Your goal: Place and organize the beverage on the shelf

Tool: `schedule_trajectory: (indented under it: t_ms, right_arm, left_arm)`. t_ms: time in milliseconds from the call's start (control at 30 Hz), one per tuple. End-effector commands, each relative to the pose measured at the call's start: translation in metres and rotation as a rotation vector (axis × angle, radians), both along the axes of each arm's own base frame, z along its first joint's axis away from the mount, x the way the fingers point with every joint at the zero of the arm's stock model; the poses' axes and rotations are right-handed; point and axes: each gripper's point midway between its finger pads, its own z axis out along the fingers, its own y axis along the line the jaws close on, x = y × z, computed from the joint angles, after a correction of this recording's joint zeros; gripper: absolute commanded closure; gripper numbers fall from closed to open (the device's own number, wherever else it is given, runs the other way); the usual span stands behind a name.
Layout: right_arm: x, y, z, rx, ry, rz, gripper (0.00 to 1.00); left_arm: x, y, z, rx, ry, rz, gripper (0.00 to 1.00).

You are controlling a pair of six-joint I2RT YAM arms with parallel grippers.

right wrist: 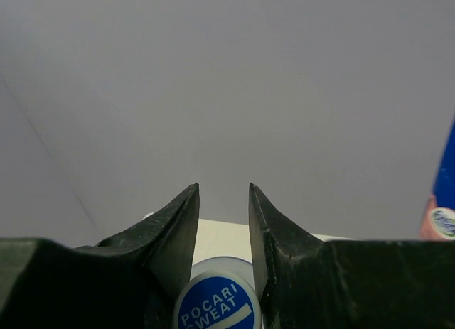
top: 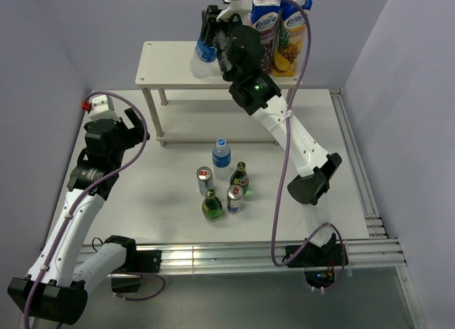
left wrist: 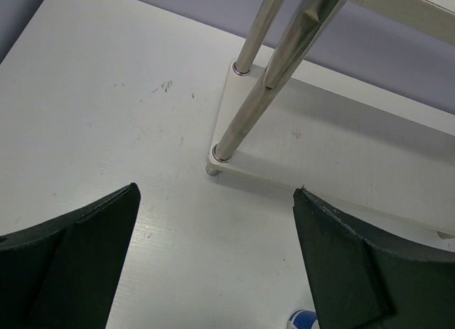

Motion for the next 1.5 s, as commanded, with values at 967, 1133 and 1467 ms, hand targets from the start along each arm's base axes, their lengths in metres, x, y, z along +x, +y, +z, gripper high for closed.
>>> schedule_trajectory:
  t_ms: [967, 1133, 1467]
  right_arm:
    - [0.005, -0.018, 0.022, -0.003, -0.090, -0.051, 0.35]
    - [0.017, -0.011, 0.005, -0.020, -0.068, -0.068, 0.10]
    - [0.024, -0.002, -0.009, -0.025, -0.044, -0.078, 0.09]
  left_arm:
    - [-0.001, 0.002, 0.008, 0.005, -0.023, 0.000, 0.04]
    - [-0.003, 0.002, 0.009, 0.004, -0.026, -0.002, 0.04]
    - [-0.003, 0.004, 0.010, 0.008, -0.029, 0.009, 0.04]
